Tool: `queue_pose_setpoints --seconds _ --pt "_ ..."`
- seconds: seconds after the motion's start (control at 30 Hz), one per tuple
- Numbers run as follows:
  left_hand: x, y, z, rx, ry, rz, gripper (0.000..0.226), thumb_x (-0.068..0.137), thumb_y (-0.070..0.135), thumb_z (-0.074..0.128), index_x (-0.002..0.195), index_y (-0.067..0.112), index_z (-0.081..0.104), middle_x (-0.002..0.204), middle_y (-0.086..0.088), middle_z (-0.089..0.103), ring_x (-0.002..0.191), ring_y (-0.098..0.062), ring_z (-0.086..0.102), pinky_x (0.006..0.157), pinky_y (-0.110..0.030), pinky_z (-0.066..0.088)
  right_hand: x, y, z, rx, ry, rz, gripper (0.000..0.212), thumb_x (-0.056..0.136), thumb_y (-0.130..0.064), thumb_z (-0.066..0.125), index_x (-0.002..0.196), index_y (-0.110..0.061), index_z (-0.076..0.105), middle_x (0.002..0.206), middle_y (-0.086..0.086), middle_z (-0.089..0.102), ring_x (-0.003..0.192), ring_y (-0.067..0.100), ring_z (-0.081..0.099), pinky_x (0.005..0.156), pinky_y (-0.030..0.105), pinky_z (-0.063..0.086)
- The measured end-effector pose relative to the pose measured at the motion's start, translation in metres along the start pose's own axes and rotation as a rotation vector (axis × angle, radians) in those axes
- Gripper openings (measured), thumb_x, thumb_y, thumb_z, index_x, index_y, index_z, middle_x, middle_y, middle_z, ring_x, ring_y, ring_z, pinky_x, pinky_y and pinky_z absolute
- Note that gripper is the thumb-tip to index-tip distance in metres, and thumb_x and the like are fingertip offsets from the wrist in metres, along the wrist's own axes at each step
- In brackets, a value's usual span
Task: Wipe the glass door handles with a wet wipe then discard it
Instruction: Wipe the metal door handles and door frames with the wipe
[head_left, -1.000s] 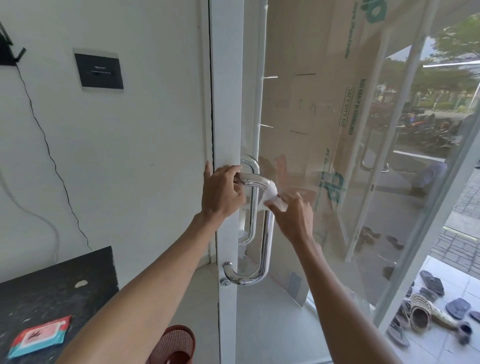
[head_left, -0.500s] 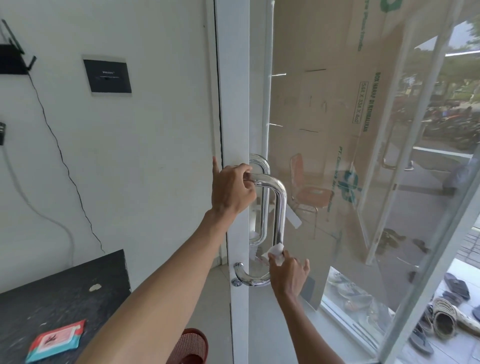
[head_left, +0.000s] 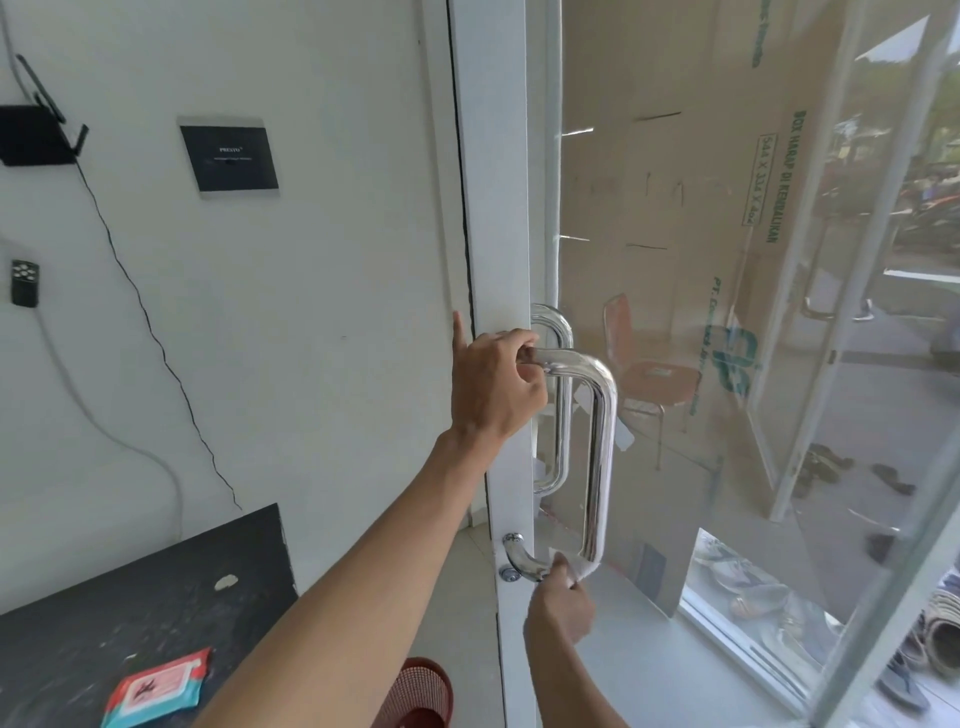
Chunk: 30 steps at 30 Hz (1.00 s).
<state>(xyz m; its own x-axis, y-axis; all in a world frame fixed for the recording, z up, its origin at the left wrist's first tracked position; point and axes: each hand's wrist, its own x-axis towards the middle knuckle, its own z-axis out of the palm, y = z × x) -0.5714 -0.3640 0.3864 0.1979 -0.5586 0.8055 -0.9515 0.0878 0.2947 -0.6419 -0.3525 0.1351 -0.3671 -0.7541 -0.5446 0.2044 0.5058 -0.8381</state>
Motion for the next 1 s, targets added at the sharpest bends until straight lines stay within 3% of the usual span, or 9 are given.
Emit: queue_pose_setpoints --seconds 0.23,0.33,0.4,0.47,0.53,0.67,0.77,0.87,1.0 --pt "-0.001 -0.002 0.001 -0.015 0.017 0.007 0.03 0.068 0.011 0.05 0.089 0.017 0.07 0.074 0.006 0.069 0.073 -0.019 0.064 0.121 -0.028 -0.01 -0.024 -0.021 0.018 0.265 -0.079 0.405 0.042 0.082 -0.04 0.069 0.092 -0.004 0.05 0.076 0.011 0.054 0.091 0.034 0.055 0.085 0.043 0.045" --pt "-0.001 -0.003 0.002 -0.016 0.023 0.009 0.029 0.069 0.011 0.05 0.089 0.018 0.07 0.074 0.007 0.068 0.074 -0.017 0.064 0.122 -0.03 -0.009 -0.022 -0.016 0.031 0.278 -0.337 0.512 0.042 0.084 -0.033 0.068 0.111 -0.009 0.048 0.111 0.012 0.062 0.113 0.03 0.057 0.09 0.038 0.04" --pt "-0.002 -0.004 0.003 -0.014 0.023 0.013 0.031 0.069 0.011 0.049 0.091 0.018 0.07 0.076 0.008 0.069 0.075 -0.017 0.064 0.123 -0.031 -0.008 -0.021 -0.015 0.042 0.281 -0.51 0.532 0.032 0.094 -0.01 0.055 0.126 -0.009 0.049 0.123 0.014 0.06 0.116 0.027 0.06 0.099 0.034 0.039" --pt "-0.002 -0.004 0.003 -0.018 0.027 0.012 0.033 0.069 0.011 0.049 0.092 0.018 0.071 0.079 0.007 0.071 0.076 -0.016 0.065 0.123 -0.03 -0.008 -0.03 -0.024 0.046 0.235 -0.615 0.381 0.034 0.091 0.002 0.053 0.125 -0.002 0.051 0.115 0.018 0.063 0.092 0.03 0.067 0.088 0.038 0.047" --pt "-0.002 -0.004 0.003 -0.019 0.02 0.012 0.035 0.069 0.011 0.05 0.095 0.018 0.072 0.081 0.007 0.071 0.078 -0.016 0.065 0.123 -0.031 -0.008 -0.04 -0.035 0.046 0.036 -0.41 -0.013 0.028 0.086 -0.003 0.06 0.113 0.002 0.055 0.094 0.015 0.063 0.077 0.029 0.062 0.074 0.037 0.048" --pt "-0.003 -0.003 0.003 -0.02 -0.001 0.007 0.037 0.069 0.012 0.05 0.098 0.018 0.072 0.081 0.006 0.072 0.078 -0.017 0.065 0.123 -0.034 -0.006 -0.037 -0.051 0.028 -0.558 -0.085 -0.754 0.017 0.088 -0.01 0.056 0.105 -0.014 0.057 0.087 0.008 0.069 0.084 0.028 0.063 0.066 0.033 0.041" --pt "-0.003 -0.002 0.002 -0.026 -0.009 0.006 0.038 0.068 0.012 0.049 0.097 0.017 0.072 0.08 0.005 0.072 0.078 -0.017 0.064 0.124 -0.038 -0.002 -0.012 -0.036 0.023 -1.054 -0.123 -0.958 0.012 0.085 -0.01 0.056 0.095 -0.014 0.062 0.091 0.003 0.07 0.091 0.023 0.063 0.09 0.035 0.043" --pt "-0.004 0.0 0.001 -0.018 -0.008 0.021 0.039 0.066 0.012 0.048 0.096 0.016 0.071 0.078 0.005 0.071 0.078 -0.018 0.064 0.125 -0.04 0.001 0.009 -0.003 0.022 -1.302 -0.239 -1.083 0.026 0.085 -0.011 0.06 0.111 -0.013 0.058 0.096 0.005 0.07 0.094 0.022 0.064 0.109 0.039 0.033" --pt "-0.006 -0.001 0.002 0.01 -0.003 0.047 0.04 0.065 0.012 0.048 0.098 0.015 0.071 0.078 0.004 0.07 0.079 -0.019 0.064 0.125 -0.042 0.005 0.02 0.023 0.027 -1.35 -0.242 -1.249 0.075 0.038 -0.006 0.087 0.107 0.007 0.063 0.089 0.024 0.065 0.085 0.035 0.066 0.088 0.042 0.054"
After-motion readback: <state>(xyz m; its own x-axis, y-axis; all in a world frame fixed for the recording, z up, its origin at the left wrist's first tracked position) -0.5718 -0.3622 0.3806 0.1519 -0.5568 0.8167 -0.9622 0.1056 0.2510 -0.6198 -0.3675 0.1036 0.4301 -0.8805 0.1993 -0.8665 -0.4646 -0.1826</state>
